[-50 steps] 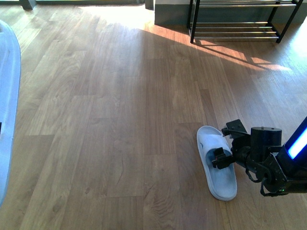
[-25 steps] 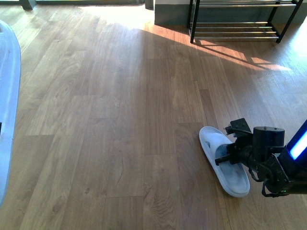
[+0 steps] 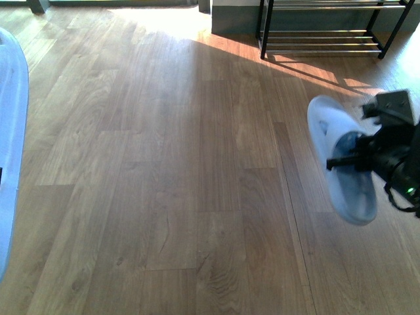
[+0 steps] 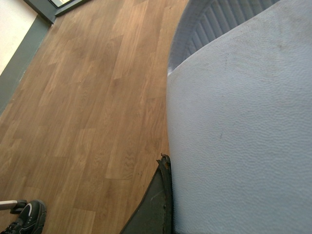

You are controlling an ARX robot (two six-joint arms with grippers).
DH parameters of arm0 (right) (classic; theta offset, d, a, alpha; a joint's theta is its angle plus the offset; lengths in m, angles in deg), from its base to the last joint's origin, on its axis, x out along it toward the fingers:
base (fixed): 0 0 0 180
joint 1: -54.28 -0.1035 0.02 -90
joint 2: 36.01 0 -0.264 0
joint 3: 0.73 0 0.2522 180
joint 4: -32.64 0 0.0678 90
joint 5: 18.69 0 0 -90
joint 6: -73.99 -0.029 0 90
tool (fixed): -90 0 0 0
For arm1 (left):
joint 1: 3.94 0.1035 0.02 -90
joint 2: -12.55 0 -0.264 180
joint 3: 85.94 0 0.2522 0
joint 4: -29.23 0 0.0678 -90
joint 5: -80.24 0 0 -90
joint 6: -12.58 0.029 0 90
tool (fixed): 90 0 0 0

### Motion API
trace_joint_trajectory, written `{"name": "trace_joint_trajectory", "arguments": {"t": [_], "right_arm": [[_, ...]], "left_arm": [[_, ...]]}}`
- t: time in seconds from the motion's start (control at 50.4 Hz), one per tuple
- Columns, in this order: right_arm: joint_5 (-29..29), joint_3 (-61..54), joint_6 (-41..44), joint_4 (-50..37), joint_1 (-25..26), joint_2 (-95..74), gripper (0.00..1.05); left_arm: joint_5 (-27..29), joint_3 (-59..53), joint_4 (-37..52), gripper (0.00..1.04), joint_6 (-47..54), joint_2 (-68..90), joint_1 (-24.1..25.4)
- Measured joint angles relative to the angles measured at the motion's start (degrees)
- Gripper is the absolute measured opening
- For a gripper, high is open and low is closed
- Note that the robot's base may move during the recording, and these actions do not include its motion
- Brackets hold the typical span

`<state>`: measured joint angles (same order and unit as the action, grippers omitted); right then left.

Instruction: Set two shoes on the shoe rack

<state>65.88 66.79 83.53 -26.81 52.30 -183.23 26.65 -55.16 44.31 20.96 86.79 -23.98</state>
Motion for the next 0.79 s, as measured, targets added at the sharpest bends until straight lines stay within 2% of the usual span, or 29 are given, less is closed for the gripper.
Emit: {"name": "trace_joint_trajectory", "arguments": {"t": [0.179, 0.437, 0.794], "right_arm": [[-0.96, -16.13, -1.60, 2.69, -0.50, 23.19, 0.01], [-4.59, -28.65, -2.38, 12.28, -1.07, 49.88, 0.01], [-5.25, -31.12, -2.51, 13.29, -1.03, 55.34, 0.01]], "left_arm": [[0.00, 0.02, 0.00, 0.02, 0.00, 0.00, 0.00], [0.00, 0.00, 0.00, 0.02, 0.00, 0.00, 0.00], [0.00, 0.00, 0.00, 0.02, 0.00, 0.00, 0.02]]}}
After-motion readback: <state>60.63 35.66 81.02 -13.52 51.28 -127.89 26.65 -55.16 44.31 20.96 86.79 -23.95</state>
